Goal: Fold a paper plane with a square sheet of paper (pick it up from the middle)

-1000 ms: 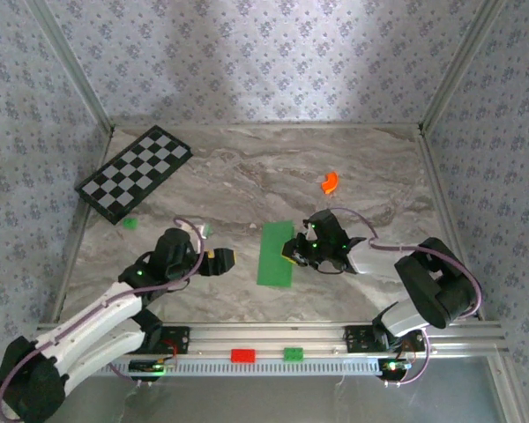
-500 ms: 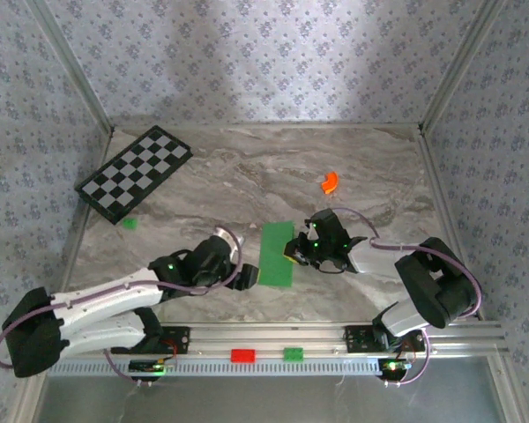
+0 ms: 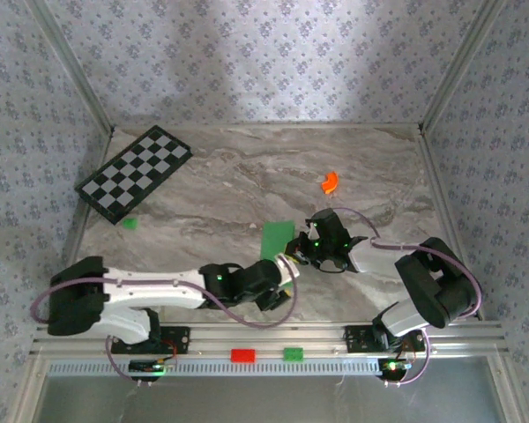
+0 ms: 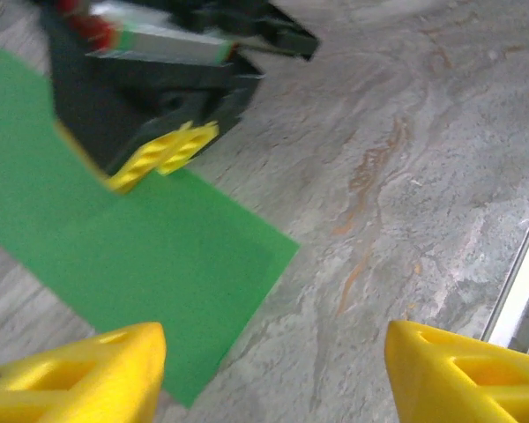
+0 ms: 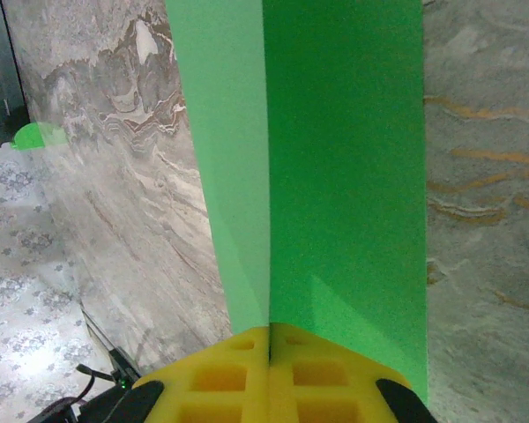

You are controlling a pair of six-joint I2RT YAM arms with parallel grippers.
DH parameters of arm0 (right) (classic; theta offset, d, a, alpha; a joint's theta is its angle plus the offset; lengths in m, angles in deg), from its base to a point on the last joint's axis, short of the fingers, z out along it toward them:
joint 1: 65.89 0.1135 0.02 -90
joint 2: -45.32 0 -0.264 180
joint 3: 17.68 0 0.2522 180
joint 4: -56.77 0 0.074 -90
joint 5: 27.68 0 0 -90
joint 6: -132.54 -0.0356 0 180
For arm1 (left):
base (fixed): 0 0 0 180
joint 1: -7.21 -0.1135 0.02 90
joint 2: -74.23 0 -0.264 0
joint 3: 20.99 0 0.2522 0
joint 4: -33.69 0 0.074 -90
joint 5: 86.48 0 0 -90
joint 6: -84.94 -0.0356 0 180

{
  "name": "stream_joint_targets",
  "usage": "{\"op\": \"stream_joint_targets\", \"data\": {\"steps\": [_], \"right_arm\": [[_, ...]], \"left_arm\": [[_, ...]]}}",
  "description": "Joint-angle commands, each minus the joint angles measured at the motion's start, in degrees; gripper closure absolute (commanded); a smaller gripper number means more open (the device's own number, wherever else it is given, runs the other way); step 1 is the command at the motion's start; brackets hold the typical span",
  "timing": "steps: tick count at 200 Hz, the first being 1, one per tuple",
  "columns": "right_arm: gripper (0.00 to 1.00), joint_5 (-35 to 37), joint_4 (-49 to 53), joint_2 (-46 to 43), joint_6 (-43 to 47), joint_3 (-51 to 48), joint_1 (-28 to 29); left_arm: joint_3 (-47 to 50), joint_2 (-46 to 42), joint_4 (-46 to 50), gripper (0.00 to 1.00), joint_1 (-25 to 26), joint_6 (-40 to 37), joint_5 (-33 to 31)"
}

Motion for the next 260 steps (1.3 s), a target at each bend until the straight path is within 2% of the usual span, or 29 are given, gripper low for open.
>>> {"op": "stream_joint_targets", "data": {"steps": [1,25,65,106,179,260], "right_arm": [[0.95,-0.8,0.3,0.2,-1.1,0.7,-0.4],[0.95,-1.0,0.0,0.2,-1.4,0.7,-0.4],[0.95,-1.1,0.0,0.0,-1.7,0.7,-0.4],[0.95,-1.3,0.4,0.1,-1.7,0.8,-0.4],[0.95,-1.1,0.6,-0.2,-1.7,0.3,-0.3],[0.94,-0.6,2.1,-1.0,-1.2,0.1,-0.4]], "left_arm": [[-3.5,4.7,3.2,0.30,2.4,-4.5,-7.7],[-5.4,9.1,3.2,0.28,3.7,-3.7,-13.3],[-7.2,13.3,2.9,0.32,3.9,-1.8,-21.4],[-8.0,16.2,2.0,0.34,3.8,-2.8,-23.4],[-8.5,16.9,1.9,0.58,3.8,-3.1,-24.3],[-7.1,14.7,0.8,0.87,3.8,-2.4,-22.0]]}}
